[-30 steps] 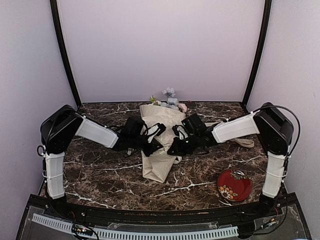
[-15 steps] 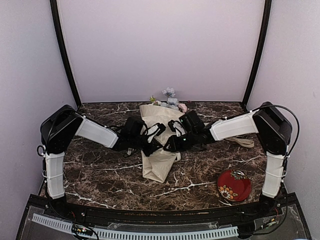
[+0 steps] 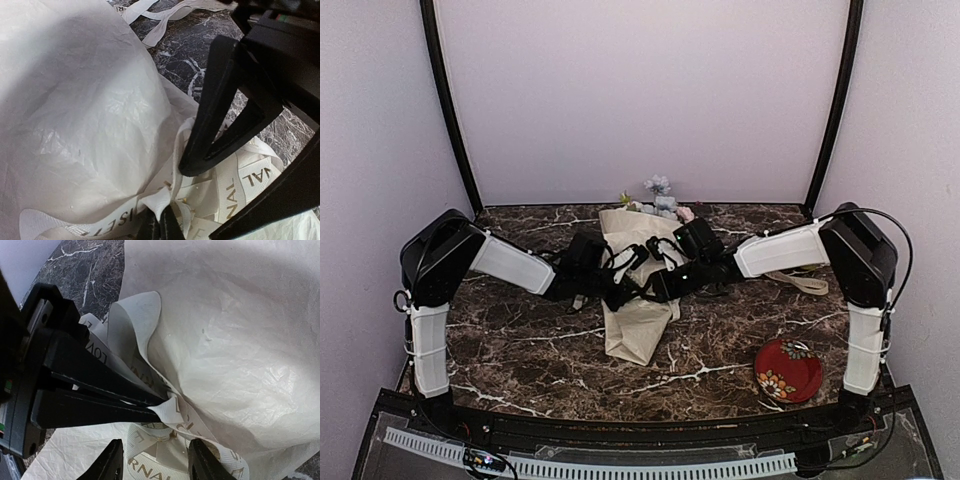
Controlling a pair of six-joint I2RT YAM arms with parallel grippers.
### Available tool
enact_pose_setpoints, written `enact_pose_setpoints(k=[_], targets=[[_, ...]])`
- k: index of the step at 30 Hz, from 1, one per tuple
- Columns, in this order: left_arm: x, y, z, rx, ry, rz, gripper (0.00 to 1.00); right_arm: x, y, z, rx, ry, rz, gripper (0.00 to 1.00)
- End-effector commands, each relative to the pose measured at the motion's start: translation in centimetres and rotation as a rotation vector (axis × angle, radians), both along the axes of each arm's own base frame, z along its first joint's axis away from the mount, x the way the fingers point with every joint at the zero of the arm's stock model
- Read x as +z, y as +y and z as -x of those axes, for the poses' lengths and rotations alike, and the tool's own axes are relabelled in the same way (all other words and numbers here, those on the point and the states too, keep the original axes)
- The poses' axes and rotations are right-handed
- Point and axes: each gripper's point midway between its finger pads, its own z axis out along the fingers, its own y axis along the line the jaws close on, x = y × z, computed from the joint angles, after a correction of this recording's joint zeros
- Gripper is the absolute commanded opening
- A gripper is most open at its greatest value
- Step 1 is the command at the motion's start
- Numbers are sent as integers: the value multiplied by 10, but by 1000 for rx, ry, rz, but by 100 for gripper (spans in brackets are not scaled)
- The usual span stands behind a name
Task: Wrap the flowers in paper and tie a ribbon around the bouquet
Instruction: Cross the ribbon over the folded bouquet.
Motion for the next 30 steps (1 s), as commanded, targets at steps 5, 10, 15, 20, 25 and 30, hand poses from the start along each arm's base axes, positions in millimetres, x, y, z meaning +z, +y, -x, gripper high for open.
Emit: enact_pose_setpoints(k=[5,10,15,20,25,30], targets=[[5,4,-7,24,3,5,0,-16,-9,16,82,-50,66,43],[5,4,-7,22,7,6,0,-26,-12,23,134,-92,169,42],[5,4,-6,22,12,13,0,-27,-11,21,150,-158,230,43],[6,2,-6,18,14,19,0,-9,7,19,180,-245,175,42],[4,4,-7,22,22,14,0,-18,5,6,154,-257,246,21],[2,6,-6,25,30,12,0,-11,8,16,186,-226,214,0]])
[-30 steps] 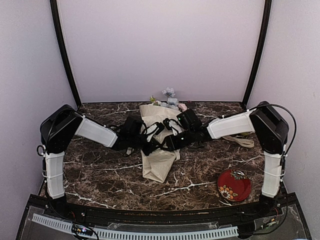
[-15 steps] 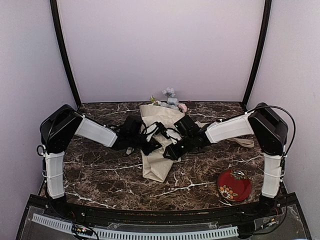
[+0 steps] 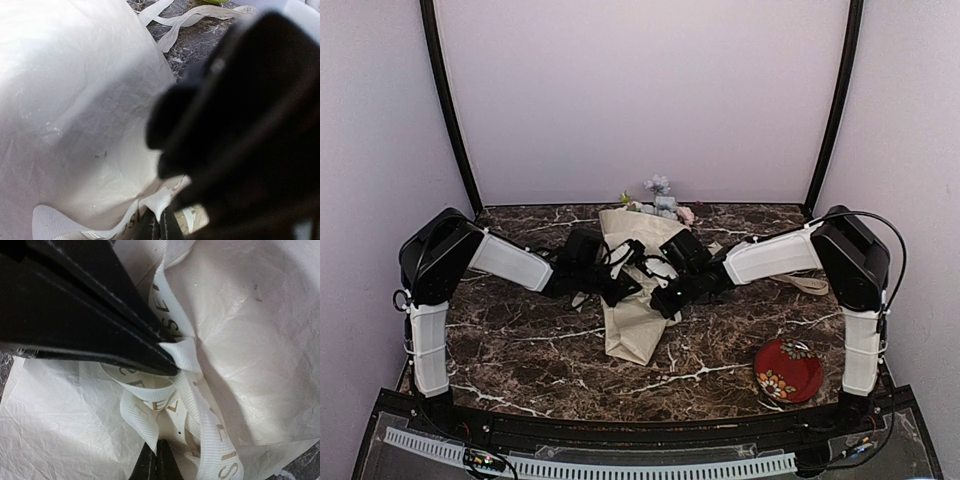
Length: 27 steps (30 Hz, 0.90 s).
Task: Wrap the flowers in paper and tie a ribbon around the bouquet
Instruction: Cross the ribbon over the folded bouquet.
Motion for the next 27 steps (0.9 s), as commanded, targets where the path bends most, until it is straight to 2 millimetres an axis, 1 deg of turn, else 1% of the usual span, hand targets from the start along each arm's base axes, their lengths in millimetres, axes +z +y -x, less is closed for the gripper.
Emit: enact_pose_setpoints(k=[1,3,6,9,12,14,15,17,18,21,22,23,24,26,27], targets=[[-2,3,0,9,22,-8,0,25,18,7,54,-23,-75,0],[-2,4,0,12,21,-8,0,38,22,12,70,-13,-121,0],[0,4,-2,15,15,-6,0,66,31,23,99,30,-212,0],[3,5,-4,22,3,-7,0,102,45,48,190,133,-353,0],[5,6,-4,25,-6,-9,0,131,50,77,293,246,-452,0],[5,7,-3,22,-7,-11,0,144,49,92,336,295,-500,0],[5,7,-3,20,-7,-12,0,149,48,96,347,309,-520,0],[8,7,-2,17,-12,-6,0,152,46,98,332,333,-553,0],[9,7,-2,18,-15,-4,0,148,43,93,296,336,-545,0],[16,8,0,17,-27,7,0,124,30,74,181,369,-502,0],[18,8,0,17,-30,10,0,120,26,70,154,392,-515,0],[19,8,1,15,-30,10,0,121,24,65,133,403,-535,0],[20,9,0,17,-32,9,2,114,18,64,105,429,-539,0],[22,11,1,16,-30,10,7,111,11,57,61,434,-544,0],[24,12,1,18,-29,13,11,108,8,52,38,429,-536,0]])
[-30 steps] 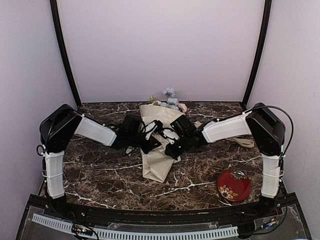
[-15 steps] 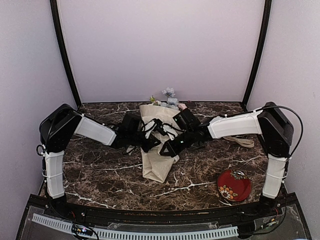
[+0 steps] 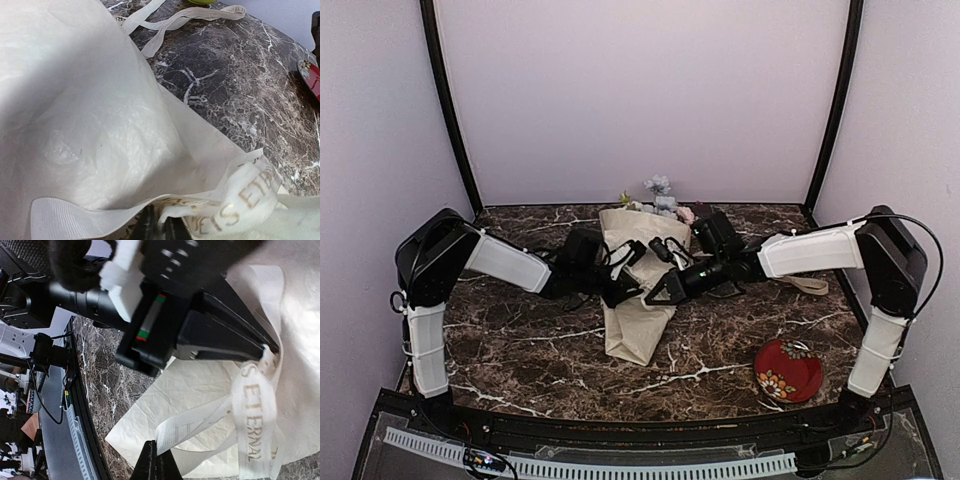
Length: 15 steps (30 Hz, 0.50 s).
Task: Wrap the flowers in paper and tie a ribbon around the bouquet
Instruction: Cross the ribbon over the folded bouquet.
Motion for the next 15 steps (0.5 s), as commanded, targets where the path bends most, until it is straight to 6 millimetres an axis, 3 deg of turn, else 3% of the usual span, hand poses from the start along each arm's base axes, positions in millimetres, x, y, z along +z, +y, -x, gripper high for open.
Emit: enact_pose_setpoints(k=[1,6,10,13,15], targets=[[17,15,-5,45,-17,-4,17,15,-5,-9,-49,38,-67,0],[47,25,0,10,-12,51,42,-1,-10,-13,-64,51,-18,0],[64,40,17,-96,15,67,60,-5,-14,-18,-74,53,-11,0],[60,54,39,-218,41,30,63,-8,-15,-20,-78,54,-7,0],[49,69,41,-230,42,-37,60,-6,-15,-20,-75,51,-10,0]])
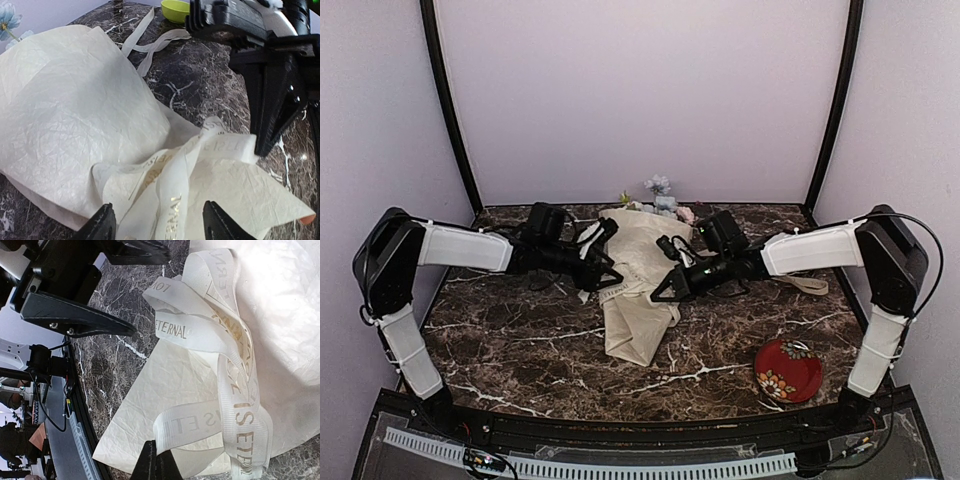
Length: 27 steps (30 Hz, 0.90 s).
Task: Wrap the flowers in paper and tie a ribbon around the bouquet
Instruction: Cross the ribbon over the folded bouquet.
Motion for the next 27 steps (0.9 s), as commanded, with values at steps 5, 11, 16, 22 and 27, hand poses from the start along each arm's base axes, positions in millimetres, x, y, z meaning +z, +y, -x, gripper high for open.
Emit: enact_pose_setpoints(k=[5,11,16,22,27], targets=[[-36,71,4,-28,-1,-244,45,5,1,-6,5,-24,-12,0],[-57,93,-1,-58,-23,-318,58,6,0,-6,6,-33,-1,0],[-69,91,-6,-79,30,-354,62,7,1,-6,9,-33,-6,0],[-80,93,-16,-36,51,-404,62,8,1,-6,11,-34,-8,0],[-96,82,-11,-60,69,-477,46,9,0,-6,16,-39,3,0]])
